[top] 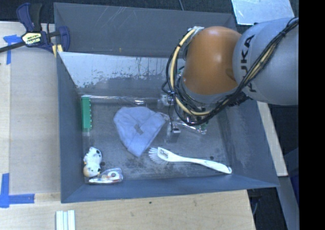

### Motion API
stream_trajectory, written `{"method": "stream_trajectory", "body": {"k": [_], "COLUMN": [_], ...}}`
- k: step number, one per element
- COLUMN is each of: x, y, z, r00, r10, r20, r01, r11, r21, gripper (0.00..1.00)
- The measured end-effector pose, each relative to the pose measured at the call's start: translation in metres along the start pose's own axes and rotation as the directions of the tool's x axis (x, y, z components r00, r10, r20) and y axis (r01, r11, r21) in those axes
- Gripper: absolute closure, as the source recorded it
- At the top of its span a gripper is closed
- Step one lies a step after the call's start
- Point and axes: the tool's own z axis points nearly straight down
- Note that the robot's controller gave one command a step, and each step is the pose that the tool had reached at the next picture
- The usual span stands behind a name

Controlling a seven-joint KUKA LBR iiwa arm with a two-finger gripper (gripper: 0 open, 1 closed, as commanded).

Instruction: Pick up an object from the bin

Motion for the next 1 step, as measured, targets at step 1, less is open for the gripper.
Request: {"method": "stream_trajectory", "body": {"k": [1], "x": [-0.0019], "y": [-0.0003], "z": [-0.0045], "r00": [1.000], "r10": [0.003], "r20": [0.008], "r01": [-0.003], "r11": [1.000], "r21": [-0.001], "gripper": [0.00]}}
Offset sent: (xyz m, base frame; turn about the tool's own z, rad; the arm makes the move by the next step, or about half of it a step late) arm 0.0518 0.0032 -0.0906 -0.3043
